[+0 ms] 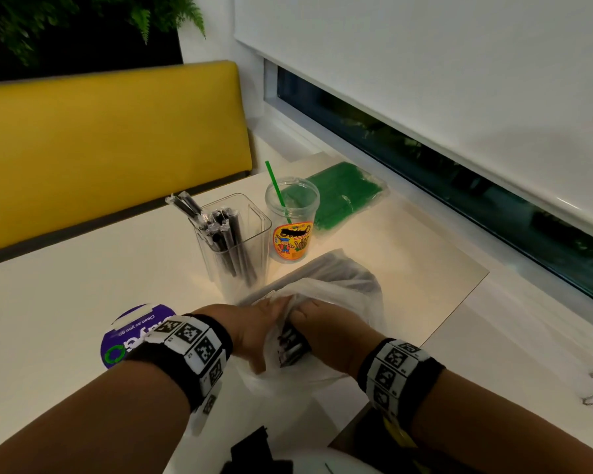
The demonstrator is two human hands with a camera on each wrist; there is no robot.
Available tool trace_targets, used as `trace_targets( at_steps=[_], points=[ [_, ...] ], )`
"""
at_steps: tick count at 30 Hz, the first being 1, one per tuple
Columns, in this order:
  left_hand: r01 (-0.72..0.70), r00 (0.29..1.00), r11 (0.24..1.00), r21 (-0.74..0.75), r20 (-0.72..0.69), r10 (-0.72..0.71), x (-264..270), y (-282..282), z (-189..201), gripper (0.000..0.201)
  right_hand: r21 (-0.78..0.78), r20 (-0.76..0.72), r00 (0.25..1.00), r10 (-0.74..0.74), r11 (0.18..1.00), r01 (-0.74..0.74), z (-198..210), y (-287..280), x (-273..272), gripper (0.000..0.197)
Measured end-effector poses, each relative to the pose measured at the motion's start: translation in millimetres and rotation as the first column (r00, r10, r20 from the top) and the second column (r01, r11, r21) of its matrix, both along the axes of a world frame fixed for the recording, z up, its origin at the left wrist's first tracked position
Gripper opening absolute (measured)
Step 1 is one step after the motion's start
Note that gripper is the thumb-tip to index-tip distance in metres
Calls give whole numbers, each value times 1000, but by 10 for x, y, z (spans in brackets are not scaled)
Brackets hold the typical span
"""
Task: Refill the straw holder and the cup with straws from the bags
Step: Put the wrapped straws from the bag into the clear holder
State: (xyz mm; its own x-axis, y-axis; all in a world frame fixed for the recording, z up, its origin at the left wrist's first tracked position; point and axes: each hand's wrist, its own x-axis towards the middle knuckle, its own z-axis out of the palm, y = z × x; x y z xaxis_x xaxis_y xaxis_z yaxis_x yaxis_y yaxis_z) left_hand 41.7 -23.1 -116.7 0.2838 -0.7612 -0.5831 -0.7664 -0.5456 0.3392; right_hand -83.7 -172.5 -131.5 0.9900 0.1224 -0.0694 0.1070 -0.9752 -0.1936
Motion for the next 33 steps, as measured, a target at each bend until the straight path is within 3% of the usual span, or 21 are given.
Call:
trace_targets(
  at_steps=[4, 6, 8, 10, 12, 14, 16, 18, 20, 22, 24, 25, 27, 30, 33],
  points=[
    [-66, 998, 997, -44, -21, 66, 5, 37, -24, 134, 236, 135, 990, 32, 970, -63, 127, -30, 22, 26],
    [-107, 994, 992, -71, -41, 104, -23, 57, 1, 115, 352, 241, 970, 41, 927, -127, 284, 61, 19, 26],
    [-47, 999, 999, -21, -2, 47, -109, 48, 56, 89, 464, 294, 956, 2, 874, -145, 445, 196, 1, 24],
    [8, 1000, 1000, -13, 29, -7, -181, 13, 100, 68, 575, 248, 963, -108, 816, -57, 594, 299, 15, 29],
    [-9, 999, 992, -123, 35, 14, -175, 7, 80, 69, 735, 159, 957, -245, 676, 51, 797, 335, 69, 14],
    [-57, 998, 948, -313, 19, 66, -134, 75, 126, 81, 856, 127, 895, -428, 503, 119, 1071, 280, 108, 19],
    [-177, 979, 794, -581, -19, 205, -96, 199, 186, 63, 906, 132, 839, -528, 407, 113, 1435, 172, 181, 9],
    [-164, 919, 475, -865, 41, 392, -89, 310, 274, 42, 949, 172, 806, -566, 313, 17, 1828, 53, 268, 5],
    [-124, 789, 227, -966, 42, 612, -114, 401, 404, 43, 964, 255, 751, -609, 217, -152, 2119, 20, 402, 13],
    [-235, 613, 41, -971, -115, 782, -60, 432, 412, 64, 945, 319, 667, -673, 168, -282, 2266, 27, 567, 15],
    [-434, 486, -159, -887, -379, 787, 65, 387, 406, 106, 932, 323, 622, -714, 125, -341, 2302, 100, 749, 14],
    [-520, 465, -200, -830, -471, 750, 136, 346, 391, 124, 932, 325, 608, -724, 136, -335, 2273, 139, 847, 13],
    [-625, 494, -152, -766, -538, 683, 264, 248, 375, 143, 946, 323, 607, -726, 222, -238, 2155, 239, 1012, 11],
    [-658, 575, -66, -750, -558, 599, 371, 102, 320, 150, 944, 274, 688, -672, 323, -60, 1893, 372, 1184, 18],
    [-670, 571, -104, -735, -600, 561, 479, 37, 245, 143, 932, 182, 754, -632, 354, 72, 1611, 404, 1283, 25]
  ],
)
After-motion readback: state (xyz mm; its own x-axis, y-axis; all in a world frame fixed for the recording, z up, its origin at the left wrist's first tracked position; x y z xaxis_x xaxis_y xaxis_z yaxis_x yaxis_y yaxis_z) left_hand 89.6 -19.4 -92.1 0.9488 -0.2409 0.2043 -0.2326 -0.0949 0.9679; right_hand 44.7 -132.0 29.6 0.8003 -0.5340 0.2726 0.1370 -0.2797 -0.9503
